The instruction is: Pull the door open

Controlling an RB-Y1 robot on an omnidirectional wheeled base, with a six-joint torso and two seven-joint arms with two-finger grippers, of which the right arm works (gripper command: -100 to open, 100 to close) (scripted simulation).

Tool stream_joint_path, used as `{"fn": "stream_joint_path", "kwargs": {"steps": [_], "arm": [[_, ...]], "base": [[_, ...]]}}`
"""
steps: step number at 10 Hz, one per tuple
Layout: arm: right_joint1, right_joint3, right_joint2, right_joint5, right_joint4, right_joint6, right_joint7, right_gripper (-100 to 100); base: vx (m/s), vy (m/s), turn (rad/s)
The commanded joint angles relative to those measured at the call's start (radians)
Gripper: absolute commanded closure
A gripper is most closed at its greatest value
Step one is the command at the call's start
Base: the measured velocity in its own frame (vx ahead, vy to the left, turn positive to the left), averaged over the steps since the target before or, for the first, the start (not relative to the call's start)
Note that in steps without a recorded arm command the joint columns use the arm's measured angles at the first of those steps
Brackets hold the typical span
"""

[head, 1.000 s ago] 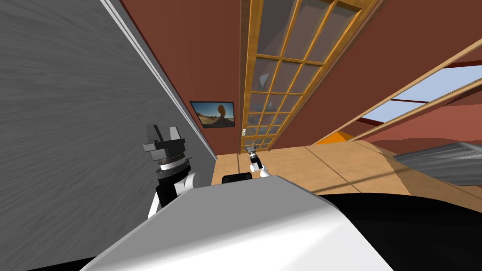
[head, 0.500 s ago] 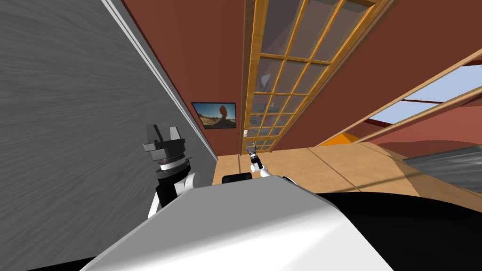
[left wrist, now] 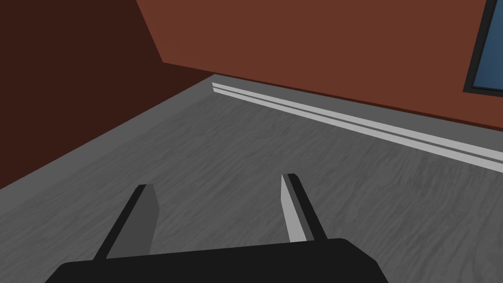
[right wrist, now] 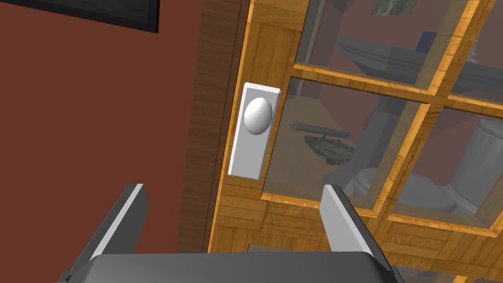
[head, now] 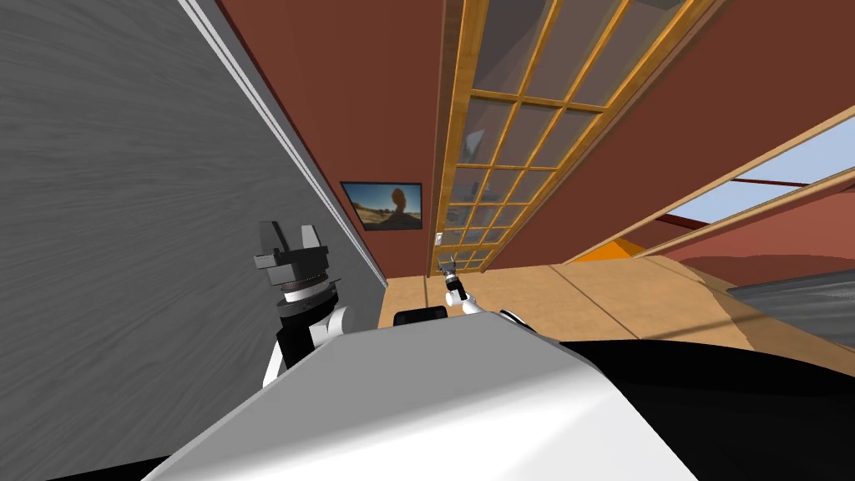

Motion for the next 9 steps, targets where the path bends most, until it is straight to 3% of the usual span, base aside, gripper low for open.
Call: {"fn": "stream_joint_path", "kwargs": {"steps": [1,9], "arm": [[-0.014,0.007,0.001,-0.012,0.036,-0.013,-0.024,-100],[-0.074,0.047,-0.006,-0.083,0.19,-0.062,-0.148,-100]], "base": [[0.053,0.01,0.02],[0.067,0.013,0.019]]}}
